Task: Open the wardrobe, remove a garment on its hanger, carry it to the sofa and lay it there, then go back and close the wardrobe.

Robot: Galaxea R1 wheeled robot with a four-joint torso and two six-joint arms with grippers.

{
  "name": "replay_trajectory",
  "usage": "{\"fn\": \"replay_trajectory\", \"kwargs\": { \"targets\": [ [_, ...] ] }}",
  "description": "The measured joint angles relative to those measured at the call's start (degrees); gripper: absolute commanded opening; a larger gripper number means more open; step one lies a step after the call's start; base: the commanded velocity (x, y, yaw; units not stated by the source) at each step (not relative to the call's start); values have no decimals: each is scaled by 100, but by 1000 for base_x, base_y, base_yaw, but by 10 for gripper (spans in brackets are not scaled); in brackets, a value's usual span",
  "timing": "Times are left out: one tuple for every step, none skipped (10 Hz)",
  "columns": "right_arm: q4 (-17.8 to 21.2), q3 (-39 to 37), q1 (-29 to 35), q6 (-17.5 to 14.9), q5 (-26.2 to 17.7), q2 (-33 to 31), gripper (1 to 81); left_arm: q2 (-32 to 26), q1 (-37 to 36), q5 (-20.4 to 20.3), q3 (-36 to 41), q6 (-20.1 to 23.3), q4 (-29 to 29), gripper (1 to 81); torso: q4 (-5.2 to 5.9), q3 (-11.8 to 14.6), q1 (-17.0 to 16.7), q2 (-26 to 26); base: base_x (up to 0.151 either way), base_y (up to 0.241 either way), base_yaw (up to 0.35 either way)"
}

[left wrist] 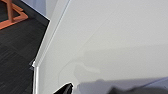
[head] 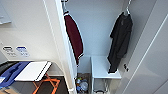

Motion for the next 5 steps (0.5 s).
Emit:
{"fn": "replay_trajectory", "kwargs": {
  "targets": [
    [0, 0, -2, 2, -2, -4, 811, 15, 28, -39, -91, 22, -194, 811, 0, 0, 0, 0, 0, 0, 0],
    [0, 0, 0, 0, -2, -1, 811, 39, 55, -39, -177, 63, -447, 811, 0, 0, 0, 0, 0, 0, 0],
    [-2, 0, 0, 0, -2, 10, 811, 39, 83, -68, -223, 62, -708, 811, 0, 0, 0, 0, 0, 0, 0],
    [-2, -7, 0, 0, -4, 41, 811, 4, 100, -100, -268, 55, -866, 811, 0, 0, 0, 0, 0, 0, 0],
    [0, -11, 2, 0, -4, 82, 811, -52, 135, -201, -328, 5, -981, 811, 0, 0, 0, 0, 0, 0, 0]
  ]
}}
